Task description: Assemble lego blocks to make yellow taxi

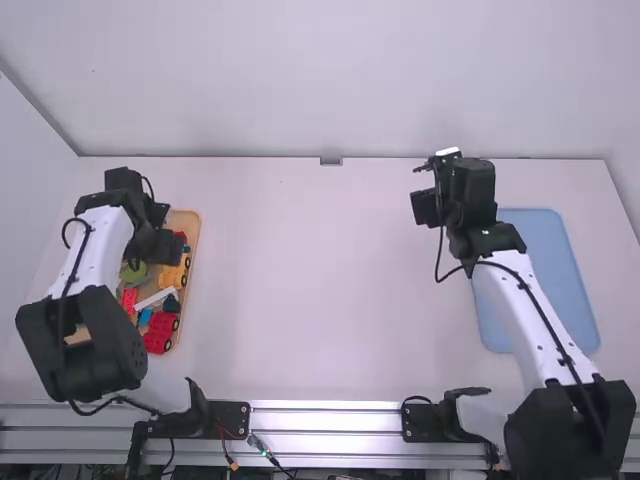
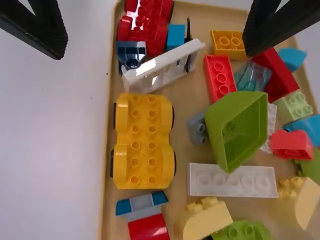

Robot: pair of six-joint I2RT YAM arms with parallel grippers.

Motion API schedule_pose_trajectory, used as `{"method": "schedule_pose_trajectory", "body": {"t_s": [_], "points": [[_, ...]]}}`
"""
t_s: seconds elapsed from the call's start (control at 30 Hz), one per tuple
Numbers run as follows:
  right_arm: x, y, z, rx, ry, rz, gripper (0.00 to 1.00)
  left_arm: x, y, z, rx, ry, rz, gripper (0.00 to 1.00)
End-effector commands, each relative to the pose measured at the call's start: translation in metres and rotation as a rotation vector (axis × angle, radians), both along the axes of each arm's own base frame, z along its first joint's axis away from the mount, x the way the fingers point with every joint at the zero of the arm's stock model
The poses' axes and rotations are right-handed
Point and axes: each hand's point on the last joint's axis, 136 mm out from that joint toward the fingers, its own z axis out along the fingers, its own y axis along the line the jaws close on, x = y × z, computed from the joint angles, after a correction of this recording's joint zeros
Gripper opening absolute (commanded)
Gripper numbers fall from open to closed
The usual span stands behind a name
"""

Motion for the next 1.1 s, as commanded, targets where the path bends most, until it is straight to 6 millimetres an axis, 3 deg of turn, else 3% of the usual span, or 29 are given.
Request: {"method": "schedule_pose_trajectory", "body": {"t_s": [0.0,0.1,0.23,0.83,1.03,1.07], "points": [[0.010,0.003,0.012,-0.014,-0.022,0.005,0.96,-0.004,0.006,-0.012,-0.032,0.030,-0.010,0.96],[0.017,0.005,0.010,-0.019,-0.015,0.007,0.98,-0.007,0.020,-0.030,-0.041,0.046,0.006,0.98],[0.020,0.006,0.010,-0.009,-0.014,0.000,0.99,-0.007,0.010,-0.044,-0.155,0.018,-0.088,1.00],[0.021,0.030,0.014,0.011,-0.033,0.083,0.99,-0.012,0.012,-0.095,-0.215,0.086,0.005,0.98],[0.021,0.044,0.017,-0.009,-0.049,0.125,0.99,-0.009,0.008,-0.103,-0.225,0.067,-0.014,0.89],[0.021,0.044,0.018,-0.008,-0.052,0.126,0.99,-0.008,0.005,-0.103,-0.236,0.060,-0.029,0.84]]}}
